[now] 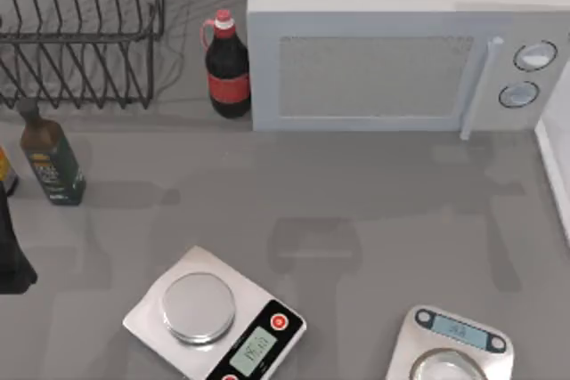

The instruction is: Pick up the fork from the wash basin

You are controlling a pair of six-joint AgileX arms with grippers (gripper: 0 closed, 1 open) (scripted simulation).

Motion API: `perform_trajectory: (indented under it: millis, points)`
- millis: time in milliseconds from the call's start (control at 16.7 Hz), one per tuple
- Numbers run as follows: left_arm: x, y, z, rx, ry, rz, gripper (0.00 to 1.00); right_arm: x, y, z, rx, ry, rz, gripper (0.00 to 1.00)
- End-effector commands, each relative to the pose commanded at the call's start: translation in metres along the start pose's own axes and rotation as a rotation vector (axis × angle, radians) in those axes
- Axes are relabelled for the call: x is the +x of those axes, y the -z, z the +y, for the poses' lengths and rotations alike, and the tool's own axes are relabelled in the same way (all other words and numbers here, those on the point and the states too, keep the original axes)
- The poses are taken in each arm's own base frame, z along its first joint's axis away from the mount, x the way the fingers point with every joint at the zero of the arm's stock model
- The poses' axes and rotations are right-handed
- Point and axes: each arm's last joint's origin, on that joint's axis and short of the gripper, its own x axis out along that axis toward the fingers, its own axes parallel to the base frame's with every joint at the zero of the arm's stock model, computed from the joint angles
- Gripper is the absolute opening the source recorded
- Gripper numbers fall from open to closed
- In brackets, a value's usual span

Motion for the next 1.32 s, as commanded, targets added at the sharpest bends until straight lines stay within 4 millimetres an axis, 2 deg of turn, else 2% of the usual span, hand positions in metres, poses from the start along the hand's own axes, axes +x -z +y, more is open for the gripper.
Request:
perform_trajectory:
  millis: [120, 300, 420, 540, 660, 960, 1140, 1320]
  points:
    - [0.000, 0.000, 0.000, 0.000, 0.000, 0.000, 1.00, -0.016, 0.036, 0.037, -0.001, -0.001, 0.006, 0.00]
    - [0.000, 0.000, 0.000, 0.000, 0.000, 0.000, 1.00, -0.026, 0.093, 0.080, -0.015, 0.009, 0.023, 0.00]
    - [0.000, 0.000, 0.000, 0.000, 0.000, 0.000, 1.00, -0.026, 0.124, 0.099, -0.029, 0.021, 0.033, 0.00]
    - [0.000, 0.000, 0.000, 0.000, 0.000, 0.000, 1.00, -0.025, 0.144, 0.109, -0.036, 0.032, 0.039, 0.00]
    - [0.000, 0.000, 0.000, 0.000, 0.000, 0.000, 1.00, -0.024, 0.150, 0.112, -0.037, 0.037, 0.042, 0.00]
    - [0.000, 0.000, 0.000, 0.000, 0.000, 0.000, 1.00, -0.019, 0.149, 0.111, -0.033, 0.035, 0.044, 0.00]
    - [0.000, 0.000, 0.000, 0.000, 0.000, 0.000, 1.00, 0.008, 0.147, 0.112, -0.034, 0.037, 0.048, 0.00]
    - [0.000, 0.000, 0.000, 0.000, 0.000, 0.000, 1.00, 0.046, 0.147, 0.112, -0.036, 0.028, 0.026, 0.00]
